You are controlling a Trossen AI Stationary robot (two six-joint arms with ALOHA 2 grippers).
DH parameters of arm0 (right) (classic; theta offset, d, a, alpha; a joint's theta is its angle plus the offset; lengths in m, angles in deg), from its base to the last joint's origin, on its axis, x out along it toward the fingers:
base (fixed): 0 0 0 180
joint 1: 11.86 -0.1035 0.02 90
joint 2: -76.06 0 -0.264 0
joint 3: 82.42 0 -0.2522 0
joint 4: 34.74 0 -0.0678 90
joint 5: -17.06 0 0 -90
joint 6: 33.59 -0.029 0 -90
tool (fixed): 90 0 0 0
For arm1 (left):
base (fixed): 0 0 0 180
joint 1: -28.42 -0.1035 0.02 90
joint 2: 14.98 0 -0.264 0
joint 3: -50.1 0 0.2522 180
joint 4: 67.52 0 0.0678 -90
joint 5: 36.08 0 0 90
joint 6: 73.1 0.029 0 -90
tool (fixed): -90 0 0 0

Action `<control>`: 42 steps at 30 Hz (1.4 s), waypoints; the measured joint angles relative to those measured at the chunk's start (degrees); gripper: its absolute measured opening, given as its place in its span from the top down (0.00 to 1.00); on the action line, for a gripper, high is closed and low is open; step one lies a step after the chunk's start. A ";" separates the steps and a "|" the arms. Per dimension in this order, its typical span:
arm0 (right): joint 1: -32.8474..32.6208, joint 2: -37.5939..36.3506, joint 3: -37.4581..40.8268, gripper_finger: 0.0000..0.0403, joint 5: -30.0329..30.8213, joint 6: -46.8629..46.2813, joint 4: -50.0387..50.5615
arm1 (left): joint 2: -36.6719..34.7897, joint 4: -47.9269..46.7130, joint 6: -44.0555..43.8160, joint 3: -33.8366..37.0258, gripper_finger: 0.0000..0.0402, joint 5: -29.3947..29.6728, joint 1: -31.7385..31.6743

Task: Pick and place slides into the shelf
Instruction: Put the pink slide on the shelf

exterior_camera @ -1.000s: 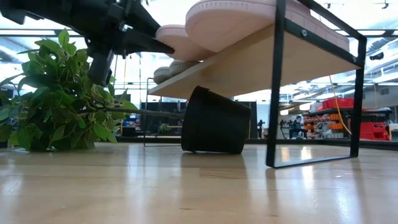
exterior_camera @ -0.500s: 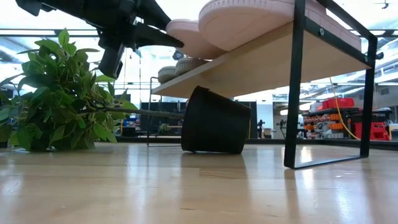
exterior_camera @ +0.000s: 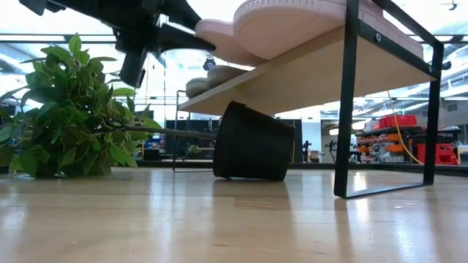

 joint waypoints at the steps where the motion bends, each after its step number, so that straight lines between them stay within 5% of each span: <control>1: -0.02 0.00 0.00 0.99 0.00 0.00 0.00 | -0.06 -0.11 0.26 -0.43 0.85 0.34 -0.10; 8: -0.02 0.00 0.00 0.99 0.00 0.11 0.11 | -0.04 -3.63 4.03 -4.28 0.88 0.22 -0.62; 14: -0.01 0.00 0.00 0.99 0.00 0.11 0.17 | -0.04 -14.23 -2.42 -5.85 0.87 -4.82 -1.30; 35: -0.02 0.00 0.00 0.99 -0.03 -0.35 0.20 | 0.07 -18.97 2.15 -7.99 0.88 -5.90 -4.53; 42: 0.00 0.00 0.00 0.99 -0.04 -0.35 0.20 | 0.07 -18.88 2.07 -10.33 0.87 -12.62 -5.62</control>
